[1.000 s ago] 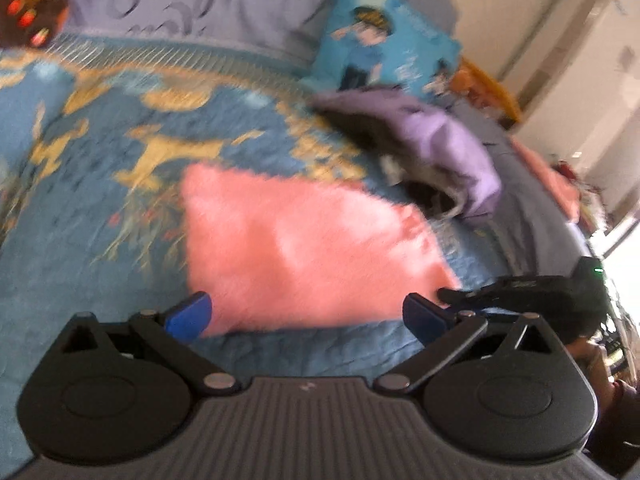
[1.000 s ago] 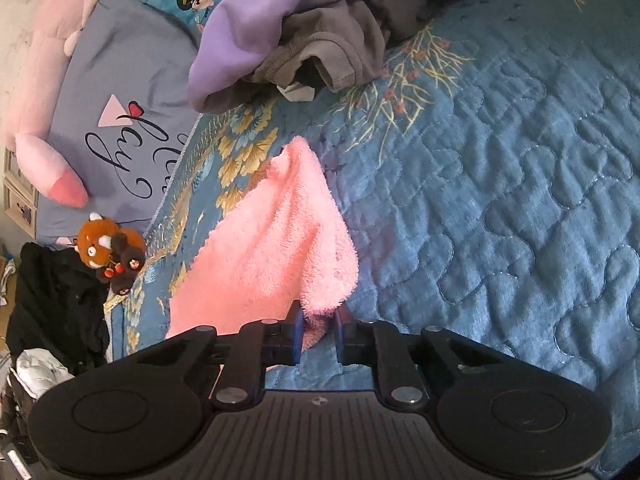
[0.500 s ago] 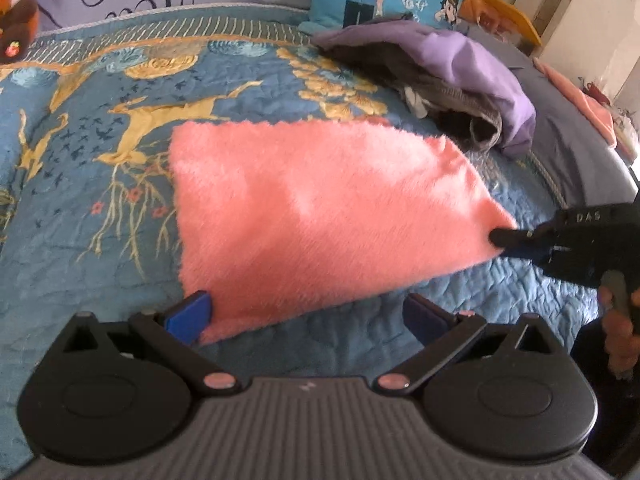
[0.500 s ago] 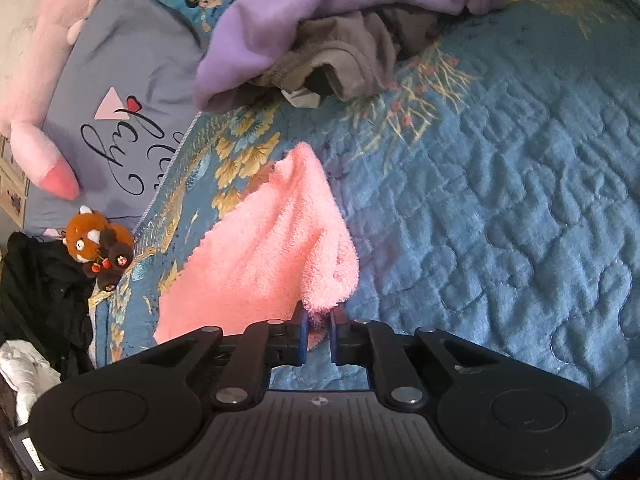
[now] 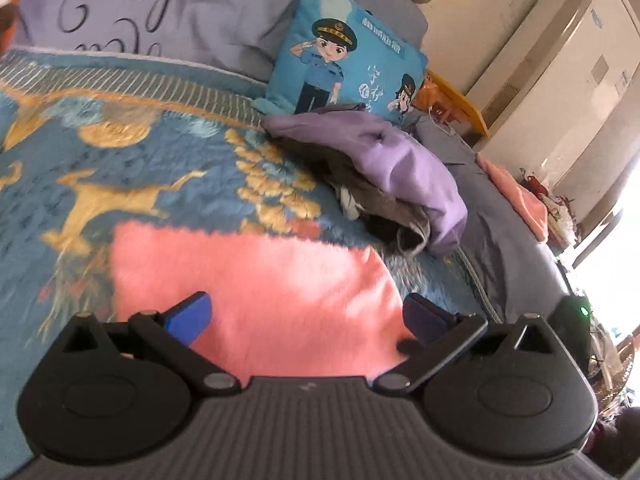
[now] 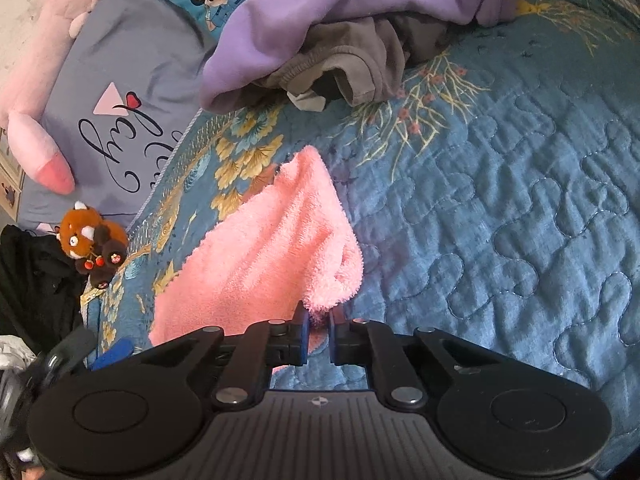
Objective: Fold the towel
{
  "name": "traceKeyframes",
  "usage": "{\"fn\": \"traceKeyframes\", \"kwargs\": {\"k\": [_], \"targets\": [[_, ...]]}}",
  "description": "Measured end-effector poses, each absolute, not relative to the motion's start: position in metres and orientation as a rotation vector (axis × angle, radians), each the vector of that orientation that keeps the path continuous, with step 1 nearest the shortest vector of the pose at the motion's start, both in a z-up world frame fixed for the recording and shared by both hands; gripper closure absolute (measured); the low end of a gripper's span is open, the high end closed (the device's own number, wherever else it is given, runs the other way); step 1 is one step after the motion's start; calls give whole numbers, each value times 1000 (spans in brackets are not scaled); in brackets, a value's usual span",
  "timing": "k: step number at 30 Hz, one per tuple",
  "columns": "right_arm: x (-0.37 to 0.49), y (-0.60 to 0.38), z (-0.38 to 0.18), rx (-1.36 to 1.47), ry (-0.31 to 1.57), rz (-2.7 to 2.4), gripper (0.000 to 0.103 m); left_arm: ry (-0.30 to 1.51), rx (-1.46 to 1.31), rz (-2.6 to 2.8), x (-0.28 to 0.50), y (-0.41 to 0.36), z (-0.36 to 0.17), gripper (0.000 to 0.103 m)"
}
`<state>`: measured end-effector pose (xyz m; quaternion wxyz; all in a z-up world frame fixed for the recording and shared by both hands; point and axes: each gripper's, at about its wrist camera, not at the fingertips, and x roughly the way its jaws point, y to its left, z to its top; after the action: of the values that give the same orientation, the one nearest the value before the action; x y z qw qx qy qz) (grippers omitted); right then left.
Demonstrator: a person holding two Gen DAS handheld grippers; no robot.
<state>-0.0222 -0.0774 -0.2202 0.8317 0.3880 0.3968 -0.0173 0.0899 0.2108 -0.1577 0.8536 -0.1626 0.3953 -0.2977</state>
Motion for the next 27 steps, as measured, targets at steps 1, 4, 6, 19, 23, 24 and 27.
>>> {"fn": "traceKeyframes", "kwargs": {"k": [1, 4, 6, 19, 23, 24, 27], "targets": [[-22, -78, -220, 826, 840, -34, 94, 858, -342, -604, 99, 207, -166, 0], [-23, -79, -221, 833, 839, -27, 94, 948, -333, -492, 118, 201, -196, 0], [-23, -79, -222, 833, 841, -25, 94, 938, -292, -469, 114, 199, -205, 0], [-24, -81, -224, 827, 853, -22, 93, 861, 485, -897, 99, 173, -174, 0], [-24, -79, -223, 821, 852, -25, 93, 889, 658, -901, 128, 169, -170, 0], [-23, -79, -223, 820, 851, -26, 93, 899, 699, -913, 133, 167, -172, 0], [-23, -78, -222, 816, 850, -29, 93, 943, 800, -970, 137, 158, -187, 0]]}}
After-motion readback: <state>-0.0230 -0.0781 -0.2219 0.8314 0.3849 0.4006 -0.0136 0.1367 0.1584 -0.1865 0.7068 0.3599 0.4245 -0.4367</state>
